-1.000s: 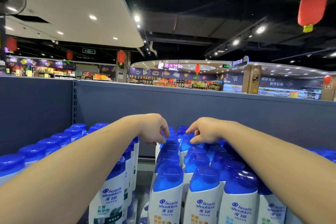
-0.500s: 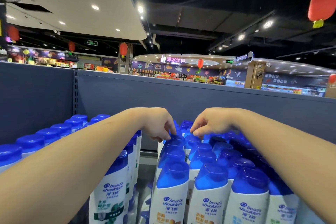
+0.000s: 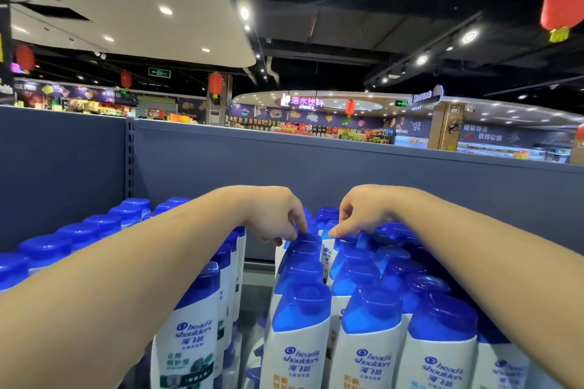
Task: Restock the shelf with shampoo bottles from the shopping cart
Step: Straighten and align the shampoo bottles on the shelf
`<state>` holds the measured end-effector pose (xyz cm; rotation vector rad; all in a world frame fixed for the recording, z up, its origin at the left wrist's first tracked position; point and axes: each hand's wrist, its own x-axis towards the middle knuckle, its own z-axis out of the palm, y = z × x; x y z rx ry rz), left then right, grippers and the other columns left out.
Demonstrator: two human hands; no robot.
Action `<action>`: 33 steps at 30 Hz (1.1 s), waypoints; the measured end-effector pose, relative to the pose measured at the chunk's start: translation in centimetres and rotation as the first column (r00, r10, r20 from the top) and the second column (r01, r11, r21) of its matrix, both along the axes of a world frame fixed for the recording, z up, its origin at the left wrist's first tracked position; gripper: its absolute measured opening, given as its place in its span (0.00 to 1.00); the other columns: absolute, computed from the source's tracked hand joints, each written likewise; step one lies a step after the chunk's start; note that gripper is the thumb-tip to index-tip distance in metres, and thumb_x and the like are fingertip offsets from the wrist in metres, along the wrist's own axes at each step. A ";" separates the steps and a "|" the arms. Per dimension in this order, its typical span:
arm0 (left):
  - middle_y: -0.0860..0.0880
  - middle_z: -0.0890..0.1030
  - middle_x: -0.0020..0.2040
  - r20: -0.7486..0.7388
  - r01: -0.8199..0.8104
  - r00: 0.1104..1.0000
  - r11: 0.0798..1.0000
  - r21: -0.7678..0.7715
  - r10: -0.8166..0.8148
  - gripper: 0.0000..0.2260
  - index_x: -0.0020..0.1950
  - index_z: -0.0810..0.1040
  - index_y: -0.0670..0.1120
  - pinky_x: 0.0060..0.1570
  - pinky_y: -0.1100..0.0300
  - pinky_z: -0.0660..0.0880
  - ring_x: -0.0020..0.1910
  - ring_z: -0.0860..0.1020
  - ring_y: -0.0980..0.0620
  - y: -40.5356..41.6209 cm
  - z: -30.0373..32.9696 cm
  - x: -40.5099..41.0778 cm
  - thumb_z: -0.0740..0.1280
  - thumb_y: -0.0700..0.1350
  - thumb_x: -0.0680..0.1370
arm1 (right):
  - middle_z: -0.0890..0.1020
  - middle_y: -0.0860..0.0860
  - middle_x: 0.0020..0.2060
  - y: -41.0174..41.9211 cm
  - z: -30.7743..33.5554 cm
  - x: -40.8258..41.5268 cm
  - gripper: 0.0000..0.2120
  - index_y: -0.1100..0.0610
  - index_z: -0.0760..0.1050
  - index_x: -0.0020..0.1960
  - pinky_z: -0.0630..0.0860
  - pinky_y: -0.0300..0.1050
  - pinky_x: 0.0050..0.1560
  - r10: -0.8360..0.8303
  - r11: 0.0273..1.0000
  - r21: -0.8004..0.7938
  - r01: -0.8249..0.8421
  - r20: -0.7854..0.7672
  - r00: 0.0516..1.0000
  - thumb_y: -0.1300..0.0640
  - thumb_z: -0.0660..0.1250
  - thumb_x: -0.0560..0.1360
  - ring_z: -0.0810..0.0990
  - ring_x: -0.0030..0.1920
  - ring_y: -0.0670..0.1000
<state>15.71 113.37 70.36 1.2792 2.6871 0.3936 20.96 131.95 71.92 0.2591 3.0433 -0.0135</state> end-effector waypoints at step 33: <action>0.53 0.80 0.52 0.067 -0.009 0.998 0.999 0.032 0.007 0.13 0.64 0.79 0.47 0.53 0.56 0.81 0.46 0.82 0.55 -0.3 0.1 0.3 0.64 0.42 0.79 | 0.85 0.43 0.45 0.8 0.4 0.2 0.09 0.46 0.83 0.51 0.78 0.42 0.55 0.143 0.951 -0.252 -0.180 -0.157 0.977 0.53 0.73 0.71 0.83 0.47 0.44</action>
